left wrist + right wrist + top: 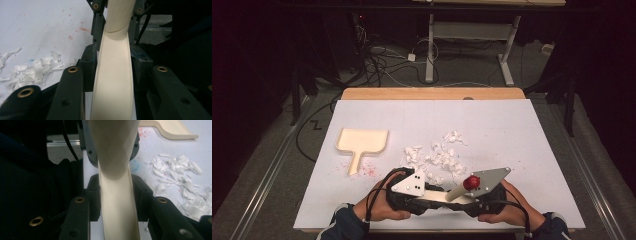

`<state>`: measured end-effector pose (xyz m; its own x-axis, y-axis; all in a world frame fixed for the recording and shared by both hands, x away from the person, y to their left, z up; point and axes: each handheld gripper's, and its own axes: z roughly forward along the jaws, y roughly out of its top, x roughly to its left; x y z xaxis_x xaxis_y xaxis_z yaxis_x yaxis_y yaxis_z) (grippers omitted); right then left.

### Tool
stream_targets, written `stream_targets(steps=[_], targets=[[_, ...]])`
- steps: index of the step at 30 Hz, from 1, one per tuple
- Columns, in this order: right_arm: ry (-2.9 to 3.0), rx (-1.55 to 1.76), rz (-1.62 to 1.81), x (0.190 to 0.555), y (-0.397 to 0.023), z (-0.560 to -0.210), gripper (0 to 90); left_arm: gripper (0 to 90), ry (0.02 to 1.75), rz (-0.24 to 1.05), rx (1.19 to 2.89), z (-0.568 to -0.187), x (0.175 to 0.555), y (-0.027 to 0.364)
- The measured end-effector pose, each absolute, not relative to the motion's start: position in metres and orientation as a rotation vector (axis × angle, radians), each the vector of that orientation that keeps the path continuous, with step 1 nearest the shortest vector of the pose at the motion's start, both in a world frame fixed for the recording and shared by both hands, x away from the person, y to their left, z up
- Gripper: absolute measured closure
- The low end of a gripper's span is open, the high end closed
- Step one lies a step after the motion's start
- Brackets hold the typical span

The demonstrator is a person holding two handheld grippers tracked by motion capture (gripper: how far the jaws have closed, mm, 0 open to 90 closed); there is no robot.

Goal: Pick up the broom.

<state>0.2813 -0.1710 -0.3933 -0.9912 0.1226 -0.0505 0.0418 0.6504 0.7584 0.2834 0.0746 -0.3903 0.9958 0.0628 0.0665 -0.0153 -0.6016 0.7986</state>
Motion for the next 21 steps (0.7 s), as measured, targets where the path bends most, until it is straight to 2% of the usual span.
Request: stream_targets(steps=[3,5,6,9,10,12,13,14,15,16,17,18,21], targets=[[2.769,0.141,1.214,0.281,-0.171,-0.394,68.5,43.6,0.094,0.174,2.152,-0.386,0.284,0.083],[2.774,0.143,1.199,0.28,-0.172,-0.393,68.5,28.5,0.129,0.219,2.146,-0.385,0.283,0.088],[2.772,0.146,1.196,0.279,-0.178,-0.389,68.5,25.5,0.162,0.257,2.116,-0.382,0.281,0.103],[2.778,0.131,1.195,0.277,-0.187,-0.384,68.5,23.6,0.207,0.312,2.08,-0.381,0.277,0.119],[2.799,0.119,1.192,0.276,-0.198,-0.384,68.5,22.9,0.282,0.386,2.051,-0.384,0.272,0.141],[2.827,0.118,1.152,0.274,-0.206,-0.389,68.5,21.4,0.324,0.409,2.039,-0.386,0.27,0.152],[2.851,0.129,1.128,0.275,-0.208,-0.392,68.5,21.1,0.402,0.488,2.039,-0.394,0.266,0.168],[2.866,0.124,1.114,0.275,-0.209,-0.395,68.5,20.6,0.402,0.488,2.039,-0.394,0.266,0.168],[2.866,0.124,1.114,0.275,-0.209,-0.395,68.5,20.6,0.451,0.537,2.056,-0.399,0.264,0.176],[2.901,0.116,1.07,0.278,-0.205,-0.402,68.5,20.4,0.588,0.61,2.057,-0.414,0.259,0.191],[2.922,0.134,1.058,0.279,-0.201,-0.405,68.5,21.0,0.588,0.61,2.057,-0.414,0.259,0.191],[2.923,0.14,1.054,0.28,-0.198,-0.407,68.5,21.5,0.681,0.662,2.048,-0.429,0.252,0.202],[2.921,0.157,1.071,0.286,-0.193,-0.408,68.5,20.4,0.728,0.643,2.047,-0.441,0.246,0.211]])
